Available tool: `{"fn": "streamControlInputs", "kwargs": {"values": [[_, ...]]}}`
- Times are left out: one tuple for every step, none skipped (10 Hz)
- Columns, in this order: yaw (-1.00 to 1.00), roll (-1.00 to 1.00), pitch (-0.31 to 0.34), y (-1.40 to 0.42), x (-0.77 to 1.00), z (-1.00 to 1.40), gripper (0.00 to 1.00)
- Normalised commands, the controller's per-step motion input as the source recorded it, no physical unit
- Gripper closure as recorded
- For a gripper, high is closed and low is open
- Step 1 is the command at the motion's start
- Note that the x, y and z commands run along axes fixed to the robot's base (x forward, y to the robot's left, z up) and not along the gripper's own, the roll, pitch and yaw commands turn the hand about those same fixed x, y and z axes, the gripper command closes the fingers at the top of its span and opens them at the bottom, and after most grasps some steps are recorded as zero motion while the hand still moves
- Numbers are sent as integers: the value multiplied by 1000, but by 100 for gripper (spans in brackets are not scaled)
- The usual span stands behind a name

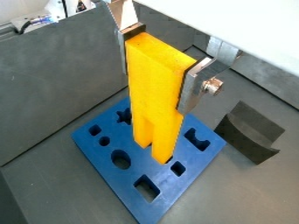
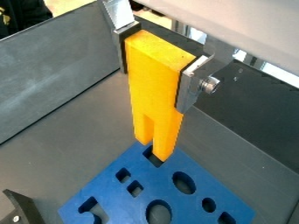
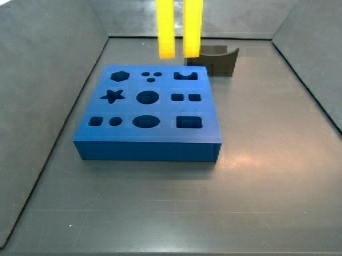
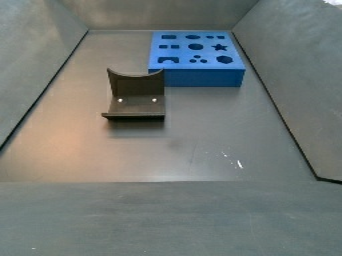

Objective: Insert the double-square object.

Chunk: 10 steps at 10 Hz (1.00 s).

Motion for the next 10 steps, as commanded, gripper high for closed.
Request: {"fn": "streamControlInputs", "kwargs": {"values": [[0, 0, 0, 357, 497, -443, 100], [-11, 0, 0, 514, 746, -686, 100], [0, 0, 0, 534, 771, -720, 100], [0, -89, -23, 400, 606, -740, 100], [0, -127, -31, 260, 463, -626, 100], [-6, 0, 0, 83, 289, -434, 100], [-43, 0, 0, 0, 66, -243, 100], [-137, 0, 0, 60, -29, -251, 100], [-209, 0, 0, 106, -200, -240, 100], [-220, 14, -27, 100, -209, -300, 100]]}}
